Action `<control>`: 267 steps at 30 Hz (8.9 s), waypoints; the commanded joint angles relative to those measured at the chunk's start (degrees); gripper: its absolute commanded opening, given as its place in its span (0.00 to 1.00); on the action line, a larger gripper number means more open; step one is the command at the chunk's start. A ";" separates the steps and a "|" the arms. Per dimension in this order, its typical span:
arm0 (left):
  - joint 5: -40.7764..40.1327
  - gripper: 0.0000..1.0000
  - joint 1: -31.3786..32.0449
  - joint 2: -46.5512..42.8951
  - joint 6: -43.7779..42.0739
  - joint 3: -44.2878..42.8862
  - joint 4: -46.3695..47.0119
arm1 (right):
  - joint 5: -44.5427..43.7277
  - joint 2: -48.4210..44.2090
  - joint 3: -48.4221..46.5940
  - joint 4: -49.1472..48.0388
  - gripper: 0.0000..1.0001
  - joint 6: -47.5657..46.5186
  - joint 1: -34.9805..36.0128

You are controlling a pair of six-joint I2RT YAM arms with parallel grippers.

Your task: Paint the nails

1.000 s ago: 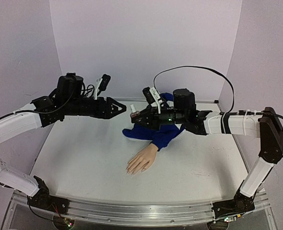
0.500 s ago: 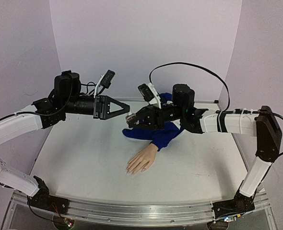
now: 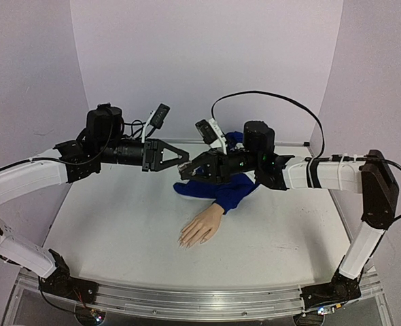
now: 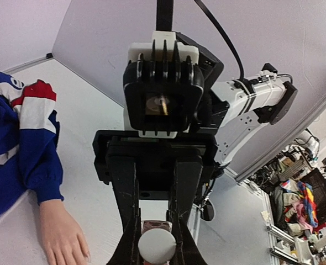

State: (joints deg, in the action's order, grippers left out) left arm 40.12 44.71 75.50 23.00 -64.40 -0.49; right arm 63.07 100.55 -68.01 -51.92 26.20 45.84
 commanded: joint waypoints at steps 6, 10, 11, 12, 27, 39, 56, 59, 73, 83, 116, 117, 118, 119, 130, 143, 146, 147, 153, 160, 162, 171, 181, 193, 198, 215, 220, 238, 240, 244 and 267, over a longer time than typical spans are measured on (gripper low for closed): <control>-18.32 0.00 2.07 -2.11 -0.71 -2.17 -5.05 | -78.89 -8.25 4.14 11.32 0.00 -28.05 12.03; -28.23 0.00 3.73 1.25 0.73 -6.10 -11.59 | -116.19 -1.97 3.20 -1.88 0.00 -44.66 19.53; -29.29 0.00 3.98 1.97 0.88 -7.08 -12.62 | -116.19 -0.82 2.51 -2.25 0.00 -45.75 19.76; -29.76 0.00 4.18 2.31 1.09 -7.43 -12.91 | -114.24 -0.80 2.26 -1.72 0.00 -45.75 19.88; -18.08 0.63 2.92 -0.13 0.40 -6.35 -10.44 | -32.50 -11.16 8.31 6.22 0.00 -24.30 4.68; -1.70 0.64 0.33 -2.35 1.99 -3.31 -1.21 | 1.84 -8.29 1.03 5.52 0.00 -14.48 1.14; -9.16 0.17 4.75 -2.32 -4.82 -3.11 -2.74 | -15.14 -7.61 2.42 2.48 0.00 -13.15 1.17; -13.43 0.03 5.44 -1.54 -5.79 -4.29 -5.49 | -28.10 -8.86 4.38 2.77 0.00 -14.38 1.49; -29.87 0.00 6.97 3.28 -2.19 -10.23 -16.47 | -90.88 -6.99 7.38 -1.09 0.00 -38.04 17.62; -21.80 0.47 4.81 1.85 -1.58 -9.54 -13.38 | -37.33 -11.85 9.79 3.12 0.00 -21.09 3.45; -4.49 0.58 3.90 0.76 -0.22 -6.61 -0.65 | 2.32 -6.30 3.85 -4.68 0.00 -2.45 -2.78; -4.96 0.55 3.90 0.90 0.00 -6.68 -0.65 | 2.31 -6.18 3.85 -4.72 0.00 -2.57 -2.78; -5.53 0.52 3.90 1.12 0.28 -6.70 -0.68 | 2.24 -6.16 3.91 -4.69 0.00 -2.58 -2.78; -6.01 0.50 3.90 1.25 0.51 -6.75 -0.72 | 2.24 -6.16 3.98 -4.69 0.00 -2.68 -2.78; -9.65 0.26 5.21 2.83 0.20 -7.54 -1.02 | -1.53 -6.27 4.64 -3.03 0.00 -5.32 -2.69; -31.76 0.00 7.21 3.62 0.13 -9.54 -11.72 | -103.30 -6.30 6.47 6.86 0.00 -31.86 15.13; -31.09 0.00 7.28 3.78 0.62 -9.54 -12.12 | -95.08 -6.25 6.48 5.56 0.00 -31.80 15.17; -30.78 0.00 7.26 3.73 0.66 -9.51 -12.19 | -91.73 -6.29 6.53 5.26 0.00 -31.77 15.09; -27.15 0.23 7.24 3.03 0.44 -9.43 -12.20 | -67.02 -8.75 8.70 4.50 0.00 -26.78 10.36; -22.30 0.40 7.15 2.54 -0.83 -9.22 -11.72 | -48.58 -11.25 9.65 3.68 0.00 -22.43 6.38; -22.26 0.52 7.11 2.72 -0.94 -9.16 -11.81 | -47.31 -11.26 9.73 3.48 0.00 -22.61 6.32; -22.46 0.74 4.10 -4.29 -0.50 -9.20 -17.59 | -39.87 -14.50 13.19 3.35 0.00 -25.38 3.54; -12.18 0.74 1.64 1.23 -1.17 -23.19 -38.61 | -31.58 -13.85 11.49 4.03 0.00 -25.69 3.11; -8.28 0.66 0.91 8.42 -2.47 -29.80 -44.75 | -26.03 -11.50 9.15 5.62 0.00 -25.70 3.05; -6.69 0.65 0.91 9.78 -2.44 -30.58 -44.59 | -25.47 -10.53 8.39 6.11 0.00 -25.68 3.03; -7.16 0.44 1.08 12.01 -2.09 -31.00 -44.28 | -24.32 -9.35 7.21 6.40 0.00 -25.59 3.09; -7.50 0.38 1.08 12.21 -2.17 -31.08 -44.34 | -24.22 -9.22 7.10 6.48 0.00 -25.50 3.07; -8.92 0.28 1.70 13.17 -2.66 -31.78 -45.04 | -24.13 -9.23 7.19 6.68 0.00 -25.57 3.11; -9.09 0.28 1.78 13.25 -2.70 -31.90 -45.09 | -24.13 -9.24 7.14 6.66 0.00 -25.56 3.18; -9.47 0.25 1.79 13.13 -2.86 -32.06 -45.12 | -23.88 -9.23 7.10 6.66 0.00 -25.44 3.18; -14.46 0.00 1.71 10.13 -3.76 -31.48 -45.72 | -25.93 -9.78 8.67 6.48 0.00 -27.90 3.21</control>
State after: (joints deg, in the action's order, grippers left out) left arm 28.36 46.61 88.77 20.45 -93.43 -46.52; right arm 35.92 91.77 -58.02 -41.95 -0.47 48.82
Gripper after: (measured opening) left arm 0.151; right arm 0.217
